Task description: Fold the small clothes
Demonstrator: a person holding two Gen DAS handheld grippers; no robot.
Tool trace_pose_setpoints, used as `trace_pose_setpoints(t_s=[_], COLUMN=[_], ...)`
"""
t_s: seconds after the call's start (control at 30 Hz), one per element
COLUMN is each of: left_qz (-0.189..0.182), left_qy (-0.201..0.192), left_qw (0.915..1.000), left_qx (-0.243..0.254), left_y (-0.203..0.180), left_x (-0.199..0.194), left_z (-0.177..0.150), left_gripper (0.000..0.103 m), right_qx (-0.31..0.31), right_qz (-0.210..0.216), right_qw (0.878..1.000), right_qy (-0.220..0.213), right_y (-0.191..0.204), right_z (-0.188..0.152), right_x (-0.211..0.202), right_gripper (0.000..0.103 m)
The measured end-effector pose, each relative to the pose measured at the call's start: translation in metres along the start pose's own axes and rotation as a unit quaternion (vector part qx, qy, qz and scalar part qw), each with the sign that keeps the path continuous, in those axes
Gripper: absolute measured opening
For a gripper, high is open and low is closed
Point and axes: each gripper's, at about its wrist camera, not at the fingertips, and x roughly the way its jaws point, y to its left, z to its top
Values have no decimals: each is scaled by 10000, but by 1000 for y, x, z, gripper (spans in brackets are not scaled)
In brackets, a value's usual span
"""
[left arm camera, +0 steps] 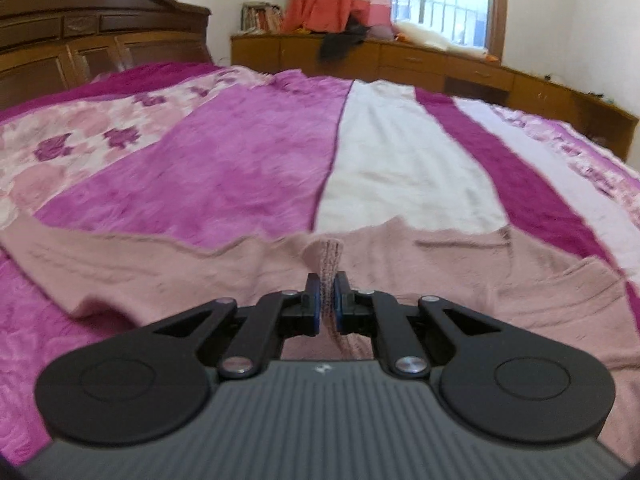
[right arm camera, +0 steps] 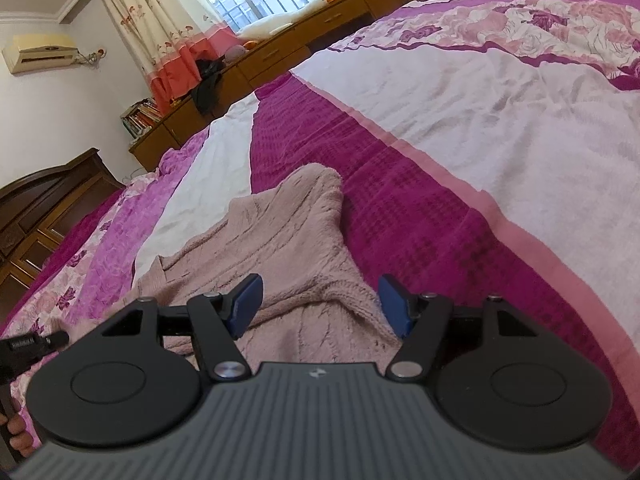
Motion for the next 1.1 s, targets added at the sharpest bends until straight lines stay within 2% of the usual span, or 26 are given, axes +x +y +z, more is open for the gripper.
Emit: trace_pose_setpoints(t_s=[0.17, 0.4, 0.6, 0.93, 0.97, 1.0, 1.03, 1.07, 1.1], left_qz=[230, 415, -25, 32, 31, 4, -57, -177, -292], left_qy=[297, 488, 408, 267, 268, 286, 313, 344, 363], left_qw=[9989, 9979, 9991, 9996, 9996, 9996, 9995, 9992, 9989], left_qx=[281, 125, -128, -87, -81, -75, -69, -51, -16], left_y=[9, 29, 37, 50, 51, 51, 51, 51, 50], left_x=[9, 12, 10, 2, 3, 5, 8, 12, 15], left_z=[-19, -29, -23, 1, 3, 5, 7, 9, 10], left_gripper=[9, 11, 12, 15, 23, 35, 42, 53, 56], right_qx=[-32, -166, -243, -336, -349, -359, -364, -365, -368], right_qz=[-6, -69, -101, -133, -139, -139, -137, -139, -142], right_qw=[10000, 9998, 9997, 9993, 9993, 9993, 9992, 9992, 9992], right_qy=[1, -2, -6, -7, -5, -3, -1, 6, 14], right_y=[1, 4, 5, 8, 8, 9, 9, 10, 10], right_z=[0, -3, -5, -6, -6, -6, -5, -5, -4], right_x=[-1, -1, 0, 1, 1, 1, 0, 1, 1], right_gripper=[71, 71, 72, 73, 73, 73, 73, 73, 73])
